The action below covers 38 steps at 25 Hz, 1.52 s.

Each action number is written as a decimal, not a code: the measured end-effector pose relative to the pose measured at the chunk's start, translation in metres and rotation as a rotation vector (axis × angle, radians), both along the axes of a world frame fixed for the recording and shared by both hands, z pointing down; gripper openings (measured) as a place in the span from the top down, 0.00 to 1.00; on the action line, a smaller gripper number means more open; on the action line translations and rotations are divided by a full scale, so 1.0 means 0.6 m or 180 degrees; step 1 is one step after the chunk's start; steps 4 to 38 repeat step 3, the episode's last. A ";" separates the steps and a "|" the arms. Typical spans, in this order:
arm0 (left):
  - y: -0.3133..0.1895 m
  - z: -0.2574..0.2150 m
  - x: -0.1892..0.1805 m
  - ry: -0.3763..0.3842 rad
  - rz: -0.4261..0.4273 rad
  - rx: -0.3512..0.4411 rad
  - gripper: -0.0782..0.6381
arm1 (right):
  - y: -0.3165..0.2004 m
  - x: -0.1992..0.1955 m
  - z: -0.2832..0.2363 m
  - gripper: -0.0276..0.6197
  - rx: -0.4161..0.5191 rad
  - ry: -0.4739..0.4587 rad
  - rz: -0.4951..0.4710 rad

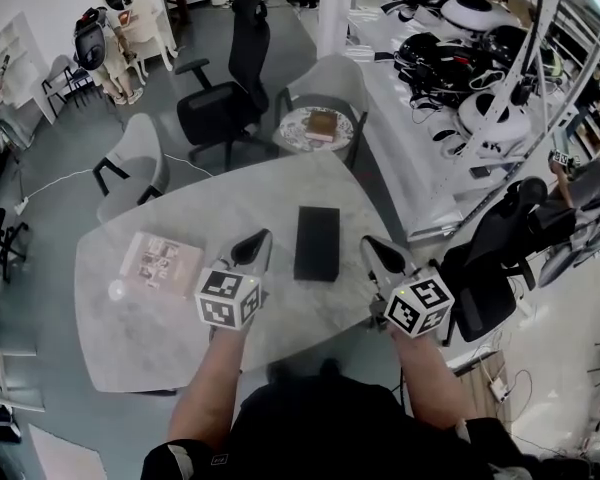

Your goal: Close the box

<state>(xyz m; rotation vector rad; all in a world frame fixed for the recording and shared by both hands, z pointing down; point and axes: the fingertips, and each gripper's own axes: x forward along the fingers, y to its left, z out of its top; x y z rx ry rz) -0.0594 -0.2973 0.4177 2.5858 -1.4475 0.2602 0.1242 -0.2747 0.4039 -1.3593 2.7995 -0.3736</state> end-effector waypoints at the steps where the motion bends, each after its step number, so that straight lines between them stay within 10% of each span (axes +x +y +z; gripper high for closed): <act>1: -0.001 0.001 0.001 -0.0004 0.0003 -0.0003 0.88 | -0.001 0.001 0.000 0.95 -0.0003 -0.0009 0.0004; 38: -0.002 0.004 0.003 -0.0007 0.0014 -0.0007 0.88 | -0.003 0.004 0.002 0.95 -0.0009 -0.0021 0.0015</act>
